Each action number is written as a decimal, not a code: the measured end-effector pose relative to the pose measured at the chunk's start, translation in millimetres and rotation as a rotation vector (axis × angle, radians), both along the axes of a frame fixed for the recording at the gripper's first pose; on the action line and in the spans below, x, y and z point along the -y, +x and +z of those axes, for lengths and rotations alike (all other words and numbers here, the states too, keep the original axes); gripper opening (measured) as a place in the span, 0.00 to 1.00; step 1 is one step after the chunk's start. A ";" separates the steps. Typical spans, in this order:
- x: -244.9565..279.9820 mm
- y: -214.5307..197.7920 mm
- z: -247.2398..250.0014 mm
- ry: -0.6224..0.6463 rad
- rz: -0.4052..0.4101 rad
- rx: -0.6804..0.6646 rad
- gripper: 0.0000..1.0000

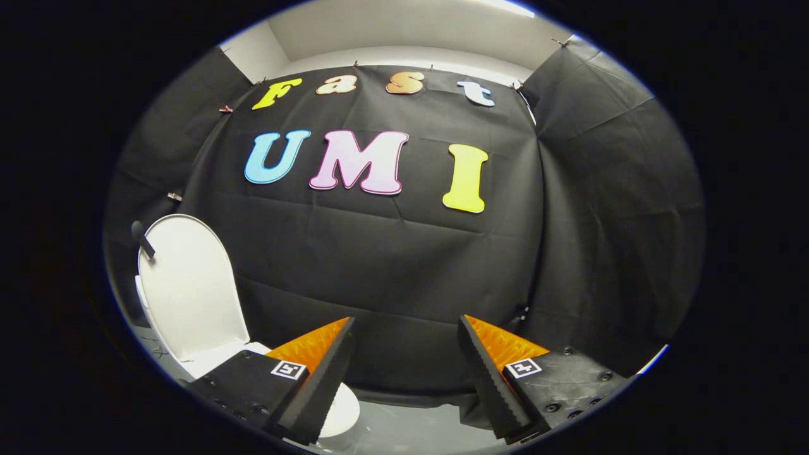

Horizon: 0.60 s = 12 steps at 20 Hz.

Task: Open the toilet lid.

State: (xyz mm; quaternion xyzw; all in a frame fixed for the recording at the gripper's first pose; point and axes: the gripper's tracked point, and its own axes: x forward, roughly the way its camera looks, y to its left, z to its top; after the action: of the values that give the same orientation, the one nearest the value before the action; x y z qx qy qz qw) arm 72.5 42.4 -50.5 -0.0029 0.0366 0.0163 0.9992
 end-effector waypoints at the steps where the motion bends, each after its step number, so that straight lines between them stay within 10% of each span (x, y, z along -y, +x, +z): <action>1: -0.4 0.0 -1.8 0.001 0.000 -0.005 0.98; 12: 7.1 1.7 -6.8 0.020 -0.021 -0.018 0.99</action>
State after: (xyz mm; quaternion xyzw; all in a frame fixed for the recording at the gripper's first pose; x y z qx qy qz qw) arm 74.2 35.3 -57.3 0.0076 0.0455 0.0060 0.9989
